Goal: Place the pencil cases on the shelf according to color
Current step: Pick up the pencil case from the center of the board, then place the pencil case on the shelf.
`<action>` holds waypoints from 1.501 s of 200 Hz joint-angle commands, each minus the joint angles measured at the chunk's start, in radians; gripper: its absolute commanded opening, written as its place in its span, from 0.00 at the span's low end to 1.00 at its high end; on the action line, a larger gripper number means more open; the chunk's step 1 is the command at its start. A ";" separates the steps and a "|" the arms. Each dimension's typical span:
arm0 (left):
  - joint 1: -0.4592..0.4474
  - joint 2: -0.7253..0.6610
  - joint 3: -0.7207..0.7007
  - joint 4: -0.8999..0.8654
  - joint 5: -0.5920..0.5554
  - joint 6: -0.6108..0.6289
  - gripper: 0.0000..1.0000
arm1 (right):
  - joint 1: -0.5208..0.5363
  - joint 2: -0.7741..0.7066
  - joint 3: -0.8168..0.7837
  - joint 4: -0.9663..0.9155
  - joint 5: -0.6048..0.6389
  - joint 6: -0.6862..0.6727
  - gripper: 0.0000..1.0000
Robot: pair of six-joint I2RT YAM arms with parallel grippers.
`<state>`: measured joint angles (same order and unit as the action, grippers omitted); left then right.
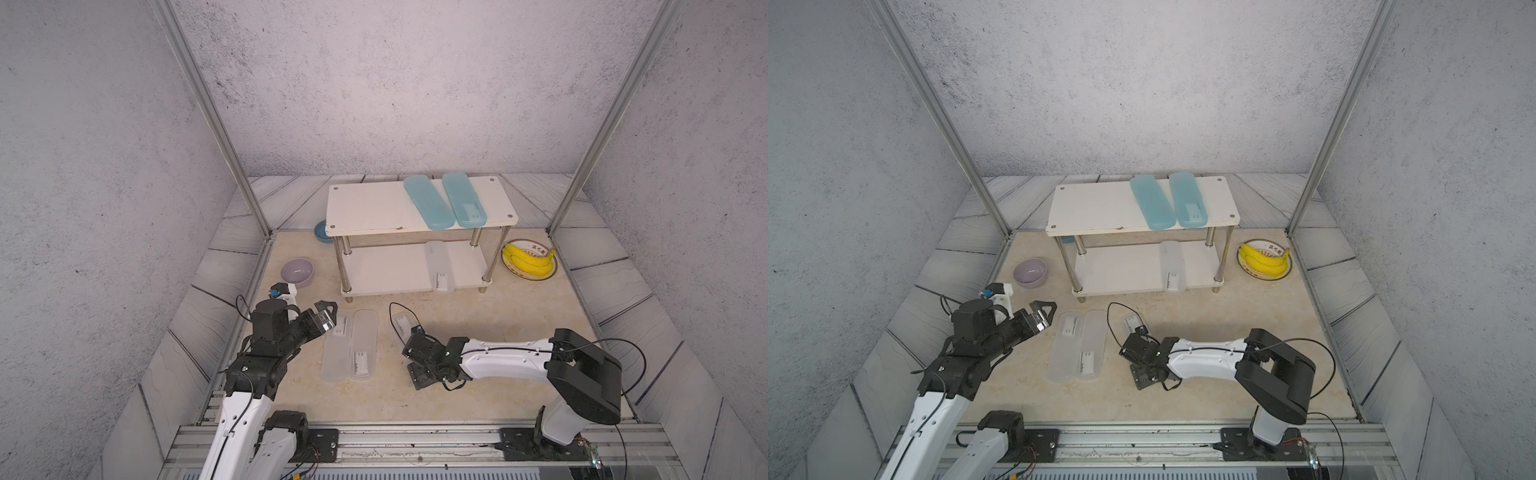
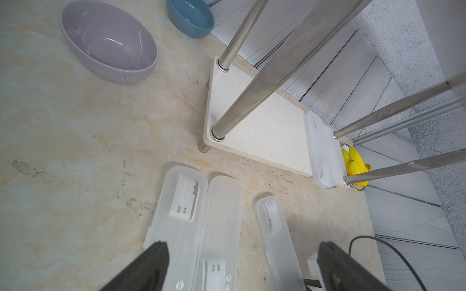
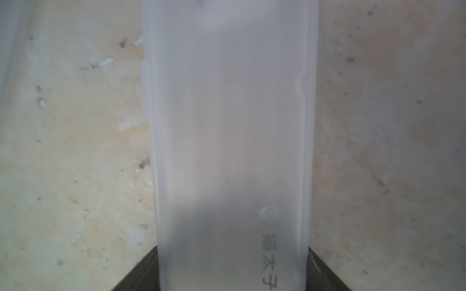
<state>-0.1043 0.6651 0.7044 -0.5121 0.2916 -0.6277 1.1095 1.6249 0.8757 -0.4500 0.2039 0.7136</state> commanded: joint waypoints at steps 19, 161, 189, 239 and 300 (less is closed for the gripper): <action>0.002 0.008 0.013 0.019 -0.008 0.025 0.99 | 0.001 -0.180 -0.010 -0.104 0.149 0.058 0.61; 0.003 0.009 -0.008 0.052 0.006 0.023 0.98 | -0.250 0.118 0.413 0.052 0.092 -0.053 0.60; 0.003 0.015 -0.005 0.056 0.013 0.030 0.99 | -0.292 0.237 0.515 0.005 0.066 -0.077 0.59; 0.003 0.032 -0.015 0.067 0.017 0.033 0.99 | -0.317 0.350 0.600 -0.031 0.089 -0.106 0.72; 0.003 0.042 -0.022 0.083 0.026 0.028 0.99 | -0.332 0.365 0.666 -0.075 0.087 -0.137 0.84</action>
<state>-0.1043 0.7105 0.6868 -0.4580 0.3107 -0.6094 0.7837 1.9881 1.5146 -0.4908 0.2821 0.5949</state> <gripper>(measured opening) 0.986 0.827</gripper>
